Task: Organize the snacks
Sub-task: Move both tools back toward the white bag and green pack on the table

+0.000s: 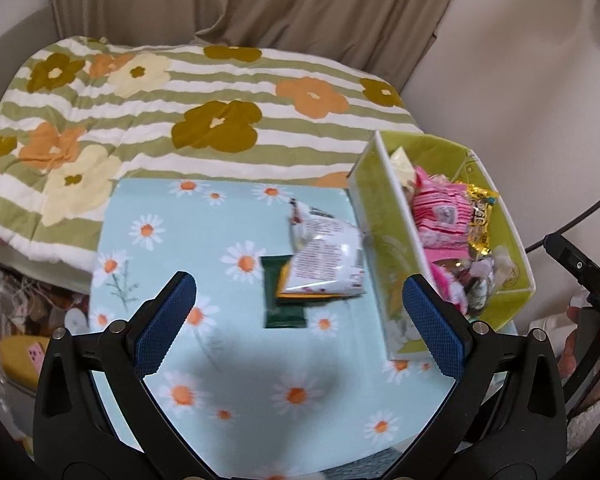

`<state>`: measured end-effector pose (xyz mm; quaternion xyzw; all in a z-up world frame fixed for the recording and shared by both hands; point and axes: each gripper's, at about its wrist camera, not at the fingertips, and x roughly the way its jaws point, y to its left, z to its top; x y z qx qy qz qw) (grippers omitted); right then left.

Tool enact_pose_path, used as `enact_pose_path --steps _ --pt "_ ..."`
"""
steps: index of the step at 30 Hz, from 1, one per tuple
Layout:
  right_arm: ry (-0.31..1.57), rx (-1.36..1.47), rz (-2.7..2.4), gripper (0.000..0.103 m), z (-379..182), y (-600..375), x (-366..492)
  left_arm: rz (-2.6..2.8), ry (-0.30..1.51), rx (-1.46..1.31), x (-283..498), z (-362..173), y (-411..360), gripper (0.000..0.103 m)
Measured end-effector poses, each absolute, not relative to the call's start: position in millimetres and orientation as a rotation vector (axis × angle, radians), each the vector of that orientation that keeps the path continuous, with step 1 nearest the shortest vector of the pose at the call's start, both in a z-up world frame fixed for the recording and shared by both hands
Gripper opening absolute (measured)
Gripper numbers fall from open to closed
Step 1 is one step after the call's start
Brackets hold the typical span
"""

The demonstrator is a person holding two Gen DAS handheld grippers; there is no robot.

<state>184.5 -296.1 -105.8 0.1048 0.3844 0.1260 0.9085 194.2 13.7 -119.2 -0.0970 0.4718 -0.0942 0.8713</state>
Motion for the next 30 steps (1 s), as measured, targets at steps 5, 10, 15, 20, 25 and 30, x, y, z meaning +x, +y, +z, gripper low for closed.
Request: enact_pose_path --steps 5,10,15,20,25,30 --pt "0.803 0.212 0.242 0.102 -109 -243 186 -0.229 1.009 -0.183 202 -128 51 0.102" --pt "0.829 0.227 0.203 0.102 -122 -201 191 -0.276 1.046 -0.145 211 -145 85 0.102" --pt "0.862 0.208 0.161 0.101 -139 -164 196 -0.321 1.080 -0.107 221 -161 105 0.102" --pt "0.902 0.169 0.134 0.101 -162 -134 211 -0.352 1.108 -0.089 232 -179 115 0.102" --pt "0.989 0.128 0.044 0.096 -202 -114 240 -0.391 1.159 -0.101 239 -204 119 0.102" --pt "1.036 0.051 -0.084 0.090 -239 -106 263 -0.401 1.194 -0.102 248 -227 119 0.102"
